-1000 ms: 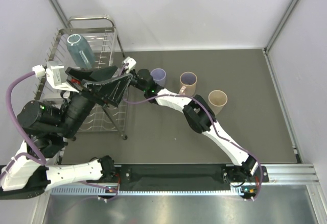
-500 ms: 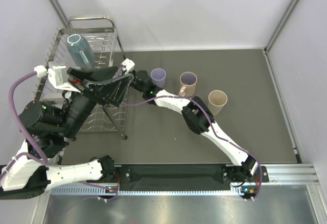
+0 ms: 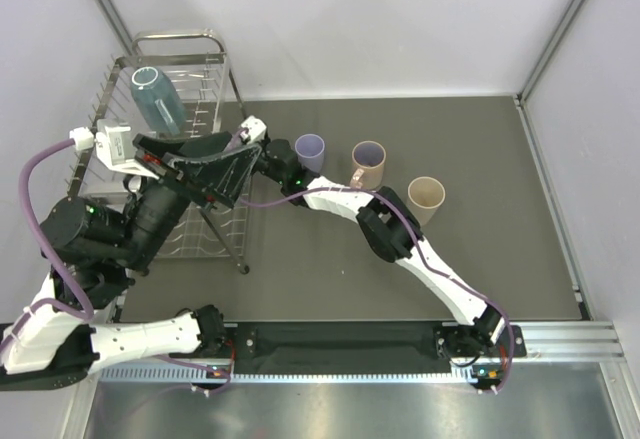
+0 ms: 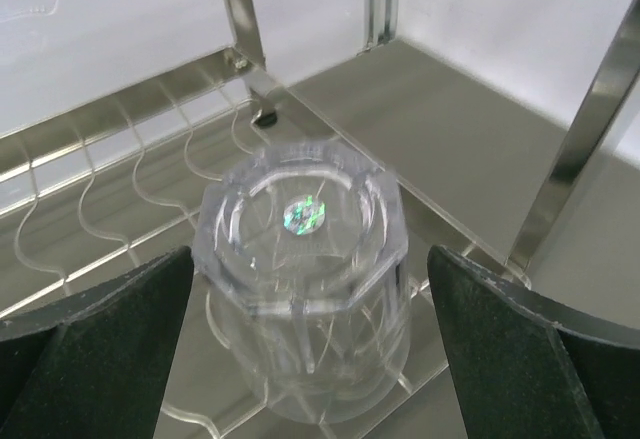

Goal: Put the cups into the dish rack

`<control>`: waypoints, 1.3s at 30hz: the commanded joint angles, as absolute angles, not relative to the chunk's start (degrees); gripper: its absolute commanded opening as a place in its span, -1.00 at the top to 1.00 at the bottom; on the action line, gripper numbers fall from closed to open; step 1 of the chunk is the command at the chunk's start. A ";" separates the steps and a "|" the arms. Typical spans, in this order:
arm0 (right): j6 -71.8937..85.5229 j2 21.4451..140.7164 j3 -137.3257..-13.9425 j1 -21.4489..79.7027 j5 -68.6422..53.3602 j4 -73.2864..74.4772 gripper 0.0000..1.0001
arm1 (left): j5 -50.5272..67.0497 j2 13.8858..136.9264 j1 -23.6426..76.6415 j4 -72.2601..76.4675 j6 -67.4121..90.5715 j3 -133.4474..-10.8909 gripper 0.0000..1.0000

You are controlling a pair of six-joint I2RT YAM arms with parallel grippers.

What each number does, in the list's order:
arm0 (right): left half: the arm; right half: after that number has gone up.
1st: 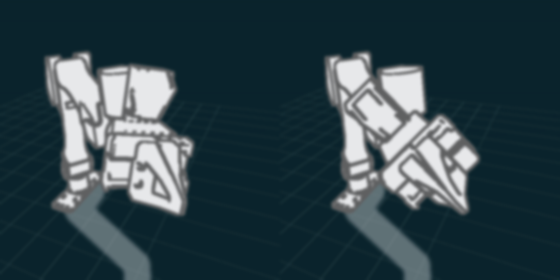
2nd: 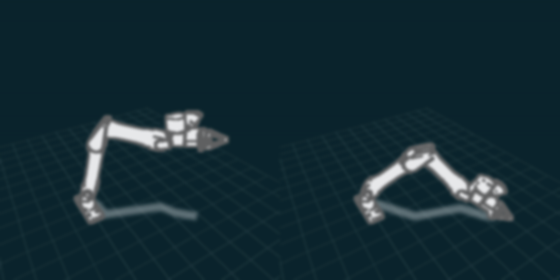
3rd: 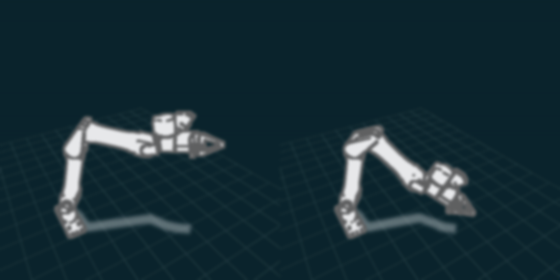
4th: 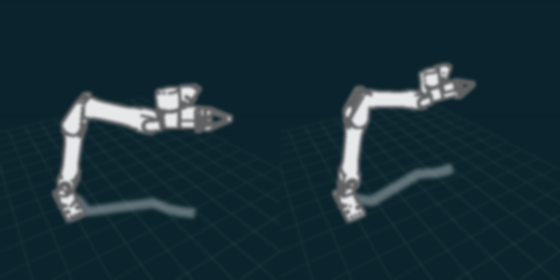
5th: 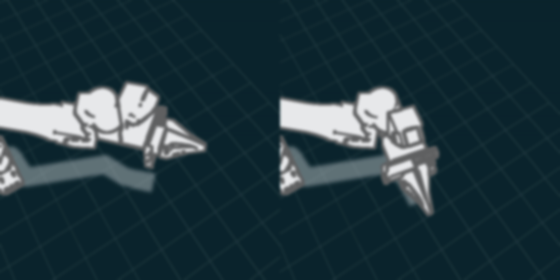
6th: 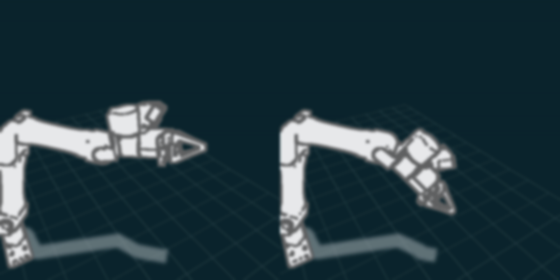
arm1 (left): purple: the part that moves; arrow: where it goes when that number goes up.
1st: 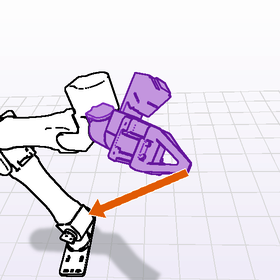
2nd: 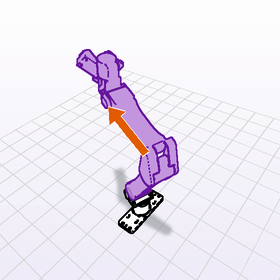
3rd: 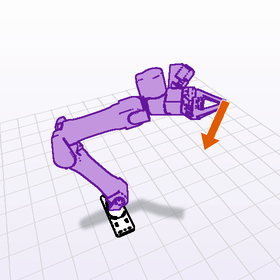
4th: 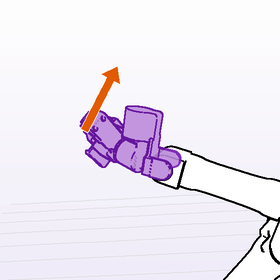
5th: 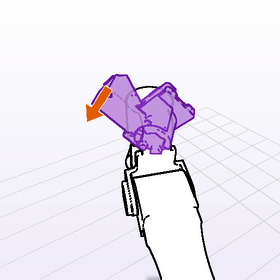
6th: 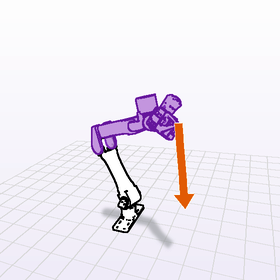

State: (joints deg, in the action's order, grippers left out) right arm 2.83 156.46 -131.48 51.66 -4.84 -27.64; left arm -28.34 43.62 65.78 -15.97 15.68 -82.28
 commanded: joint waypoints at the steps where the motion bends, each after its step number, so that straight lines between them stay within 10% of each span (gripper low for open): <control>1: 6.06 146.97 -125.97 53.00 -6.33 -32.07 -1.00 | -29.09 44.82 65.83 -17.66 17.75 -85.07 -0.63; 19: 21.96 108.33 -86.33 51.33 -0.28 -29.02 -0.99 | -33.13 58.88 65.83 -26.10 23.55 -97.03 -0.59; 39: 43.41 37.37 -60.20 42.80 37.27 54.56 -0.99 | -55.99 81.99 64.34 -25.91 19.85 -97.47 -0.41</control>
